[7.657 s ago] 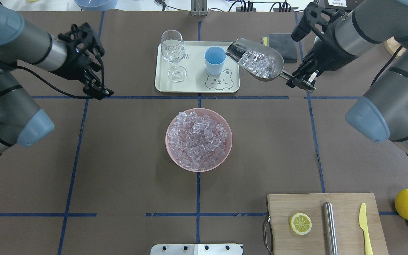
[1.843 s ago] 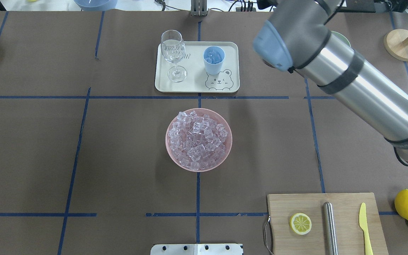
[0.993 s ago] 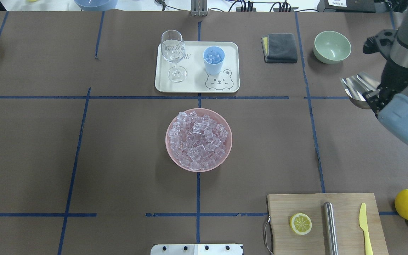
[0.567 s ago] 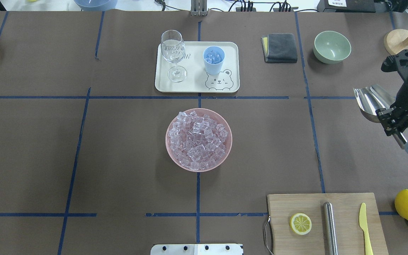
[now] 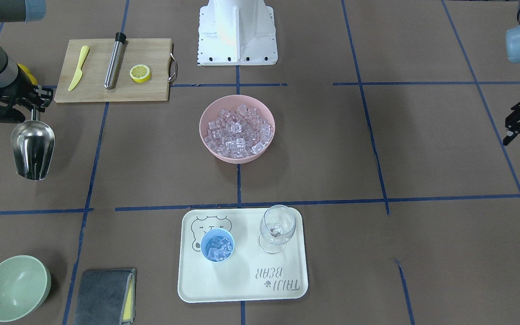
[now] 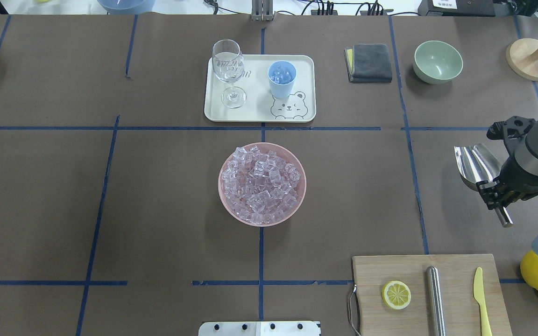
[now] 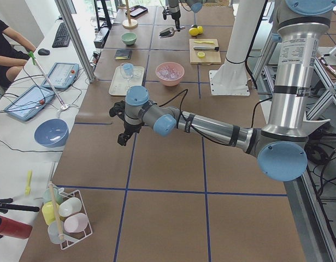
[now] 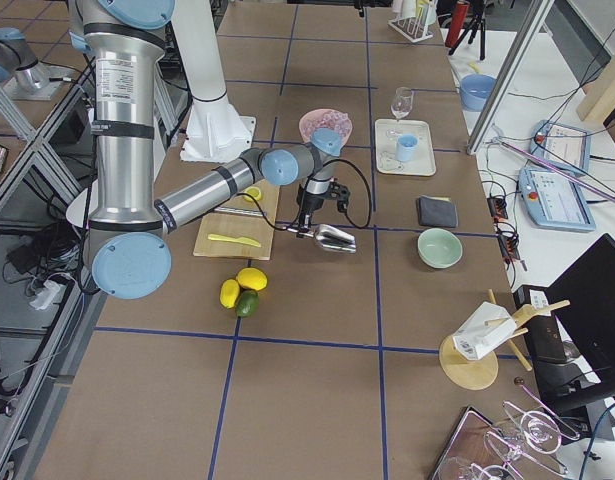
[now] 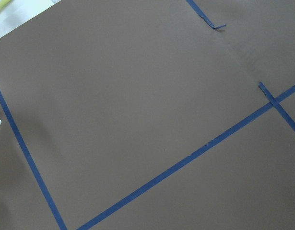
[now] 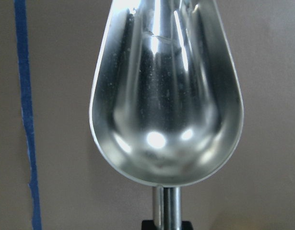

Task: Put ice in cup with scoop
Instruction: 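Carry the empty scoop back and set it down on the table with the right gripper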

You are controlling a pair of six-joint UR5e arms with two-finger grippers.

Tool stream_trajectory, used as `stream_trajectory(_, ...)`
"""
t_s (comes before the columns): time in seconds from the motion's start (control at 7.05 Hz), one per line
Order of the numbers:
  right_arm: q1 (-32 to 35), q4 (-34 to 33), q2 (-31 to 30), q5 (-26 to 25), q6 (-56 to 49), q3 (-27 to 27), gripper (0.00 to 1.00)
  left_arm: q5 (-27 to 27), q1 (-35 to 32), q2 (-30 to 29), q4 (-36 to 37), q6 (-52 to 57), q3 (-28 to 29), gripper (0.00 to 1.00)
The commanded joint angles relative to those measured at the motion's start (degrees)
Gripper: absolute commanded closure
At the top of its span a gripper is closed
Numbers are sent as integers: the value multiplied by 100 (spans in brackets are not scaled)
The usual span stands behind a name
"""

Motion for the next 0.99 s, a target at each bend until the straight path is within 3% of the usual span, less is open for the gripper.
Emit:
stream_trajectory(0.0,-148,215,9,10,359,-136,100,9,1,-16,4,0,28,0)
stream_trajectory(0.57,-420,233,106,-60,448,-197,97,9,9,-16,-14,0,81,0)
stream_trajectory(0.71,-438,233,158,-87,422,-232,59,9,9,-25,-14,0,72,0)
stream_trajectory(0.85,-421,233,150,-104,447,-215,1,9,9,-25,-14,0,72,0)
